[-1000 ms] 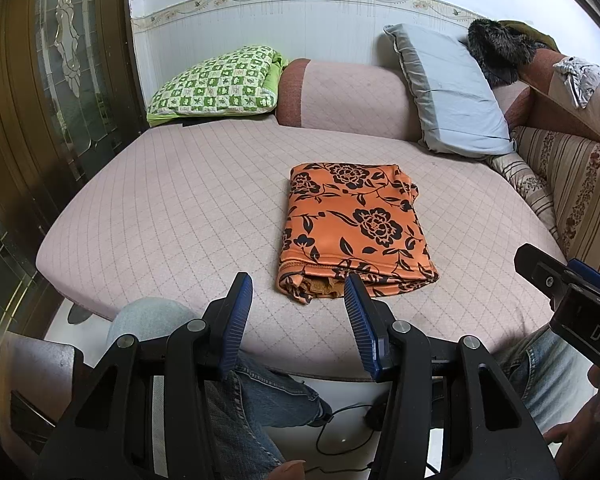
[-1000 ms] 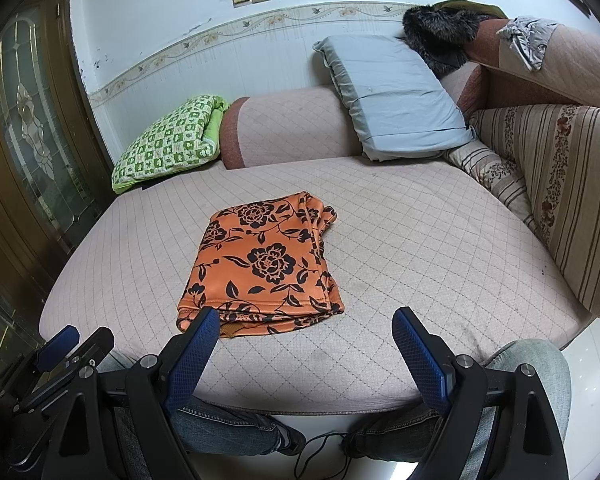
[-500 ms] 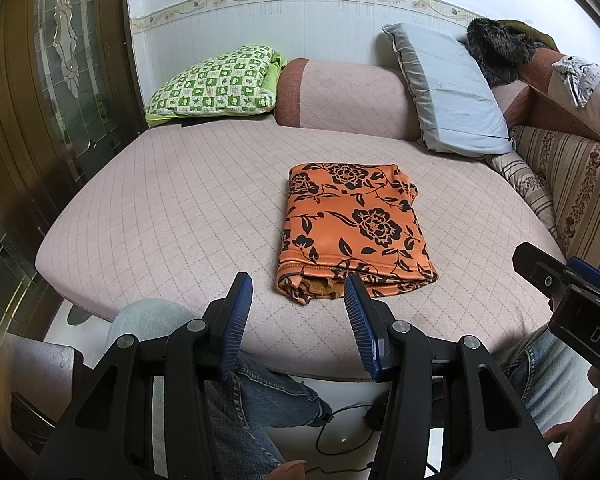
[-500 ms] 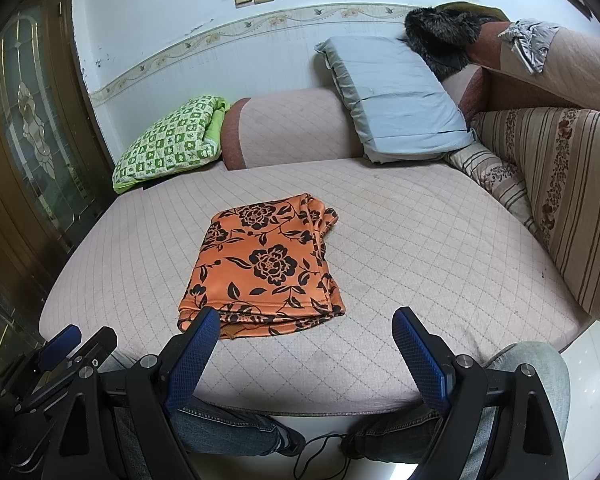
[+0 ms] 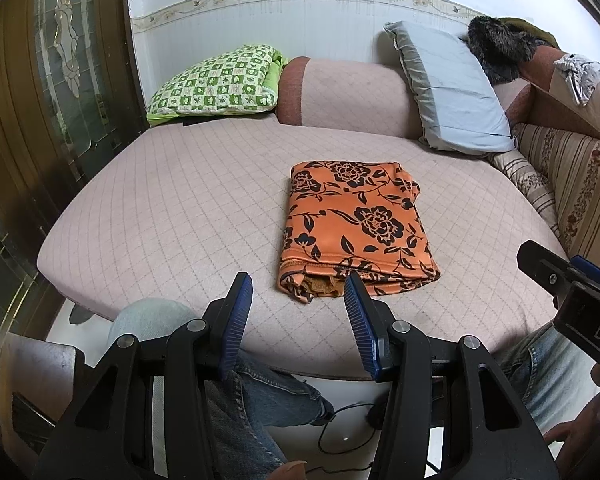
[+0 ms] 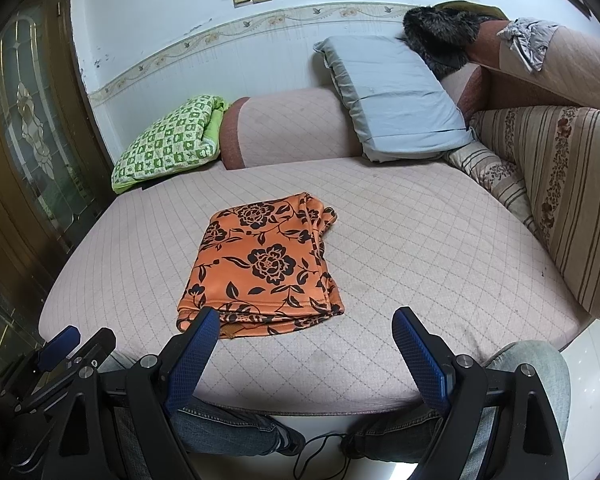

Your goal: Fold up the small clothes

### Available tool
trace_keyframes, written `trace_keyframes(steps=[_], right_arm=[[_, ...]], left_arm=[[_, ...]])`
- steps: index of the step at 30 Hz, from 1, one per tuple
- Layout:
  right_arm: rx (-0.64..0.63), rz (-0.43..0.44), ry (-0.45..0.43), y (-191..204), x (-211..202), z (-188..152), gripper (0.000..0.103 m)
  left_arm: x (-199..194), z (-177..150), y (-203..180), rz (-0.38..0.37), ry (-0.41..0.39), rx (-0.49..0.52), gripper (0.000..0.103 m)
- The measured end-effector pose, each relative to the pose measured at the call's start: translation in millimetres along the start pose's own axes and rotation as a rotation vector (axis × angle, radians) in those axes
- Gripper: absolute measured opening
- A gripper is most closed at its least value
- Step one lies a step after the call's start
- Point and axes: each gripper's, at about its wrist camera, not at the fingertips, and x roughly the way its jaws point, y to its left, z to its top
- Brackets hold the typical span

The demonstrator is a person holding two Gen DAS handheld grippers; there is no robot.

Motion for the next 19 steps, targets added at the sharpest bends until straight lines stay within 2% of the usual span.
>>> trace_keyframes(steps=[13,19], right_arm=[[0.000,0.005,0.002,-5,2,1,0.087],[0.009,0.013,0.016,-12,16,3,0.087]], left_arm=[[1,-1,1,0.006,0.000,0.002,0.048],[17,0,1,0.006,0.003,0.022,0.048]])
